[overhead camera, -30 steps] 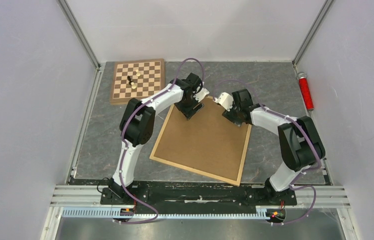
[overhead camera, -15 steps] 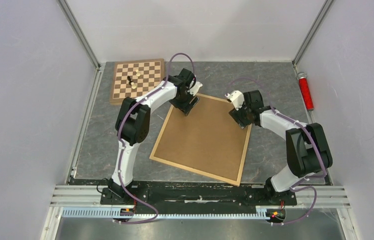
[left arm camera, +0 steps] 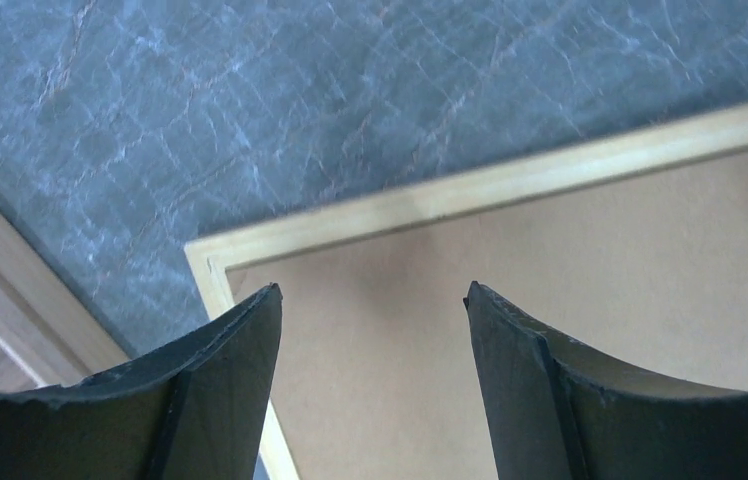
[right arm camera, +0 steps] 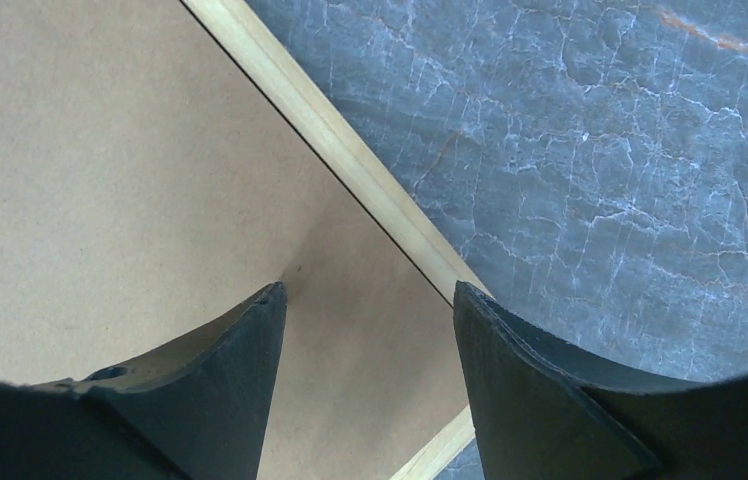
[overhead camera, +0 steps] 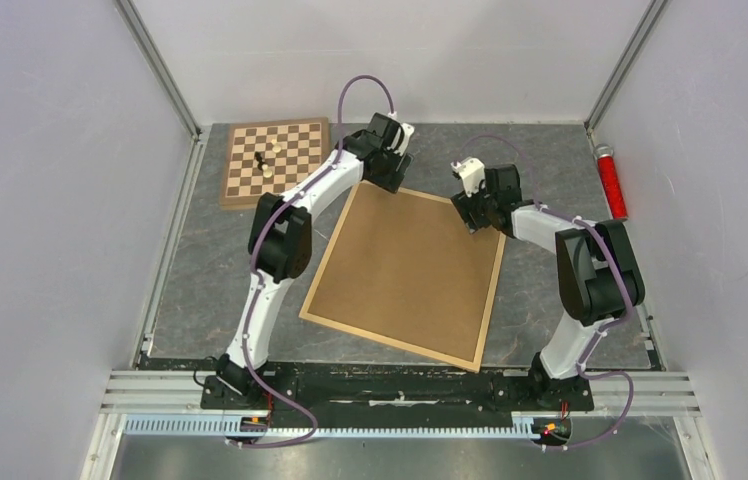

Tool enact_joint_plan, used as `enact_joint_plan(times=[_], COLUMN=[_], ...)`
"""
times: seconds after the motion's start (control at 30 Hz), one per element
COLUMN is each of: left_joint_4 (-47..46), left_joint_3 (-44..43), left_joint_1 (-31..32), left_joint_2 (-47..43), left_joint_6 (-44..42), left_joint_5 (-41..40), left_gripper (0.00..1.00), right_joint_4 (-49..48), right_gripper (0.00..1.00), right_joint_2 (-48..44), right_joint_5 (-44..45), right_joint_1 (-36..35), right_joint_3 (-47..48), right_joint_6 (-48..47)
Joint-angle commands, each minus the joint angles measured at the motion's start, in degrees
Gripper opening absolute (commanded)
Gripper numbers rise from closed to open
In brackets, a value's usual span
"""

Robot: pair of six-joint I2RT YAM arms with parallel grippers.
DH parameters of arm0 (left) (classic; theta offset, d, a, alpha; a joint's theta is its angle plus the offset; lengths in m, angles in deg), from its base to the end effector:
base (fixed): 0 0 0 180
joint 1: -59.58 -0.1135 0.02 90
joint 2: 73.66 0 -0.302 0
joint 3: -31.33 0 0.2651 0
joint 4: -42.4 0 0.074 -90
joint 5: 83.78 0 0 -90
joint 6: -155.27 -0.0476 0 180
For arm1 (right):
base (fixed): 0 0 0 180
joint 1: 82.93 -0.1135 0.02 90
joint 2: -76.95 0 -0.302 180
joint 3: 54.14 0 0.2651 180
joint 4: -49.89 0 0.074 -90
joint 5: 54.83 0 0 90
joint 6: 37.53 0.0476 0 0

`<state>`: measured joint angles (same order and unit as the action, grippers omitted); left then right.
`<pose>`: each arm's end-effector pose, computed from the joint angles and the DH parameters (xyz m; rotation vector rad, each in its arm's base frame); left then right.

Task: Put the photo into the frame

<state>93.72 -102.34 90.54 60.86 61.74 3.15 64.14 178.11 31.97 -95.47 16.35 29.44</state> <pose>0.4913 -0.2917 0.2289 0.7148 2.3796 -0.1372 0.3826 0.0878 0.1888 -0.7448 2.2324 -0.0238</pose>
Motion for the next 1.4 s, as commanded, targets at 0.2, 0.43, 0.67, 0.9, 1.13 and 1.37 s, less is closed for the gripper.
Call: enact_joint_plan(times=[0.2, 0.43, 0.67, 0.9, 1.13, 1.37], left_joint_4=[5.6, 6.5, 9.6, 12.7, 15.7, 16.2], left_joint_3=[-8.2, -2.8, -2.9, -2.1, -1.9, 0.6], left_joint_1=[1.5, 2.0, 2.5, 2.5, 2.5, 2.5], left_joint_2=[10.0, 9.6, 11.0, 11.5, 11.9, 10.6], left_joint_6=[-0.4, -2.9, -4.7, -7.1, -10.1, -10.2], left_joint_5=[-3.1, -3.4, -3.0, -2.8, -2.9, -2.5], left_gripper=[0.75, 0.75, 0.75, 0.75, 0.75, 0.75], right_joint_4=[-5.2, -4.4, -1.7, 4.2, 8.9, 11.6], right_gripper=[0.65, 0.66, 0.65, 0.61, 0.6, 0.58], right_joint_2=[0.8, 4.2, 9.3, 14.0, 17.1, 18.8], right_joint_5=[-4.5, -6.5, -7.2, -1.1, 5.6, 7.7], right_joint_1=[1.2, 1.1, -0.3, -2.9, -4.9, -5.8], right_joint_3=[3.4, 8.9, 10.6, 12.1, 13.7, 13.7], right_joint_6=[3.8, 5.6, 5.0, 1.6, -1.7, -1.6])
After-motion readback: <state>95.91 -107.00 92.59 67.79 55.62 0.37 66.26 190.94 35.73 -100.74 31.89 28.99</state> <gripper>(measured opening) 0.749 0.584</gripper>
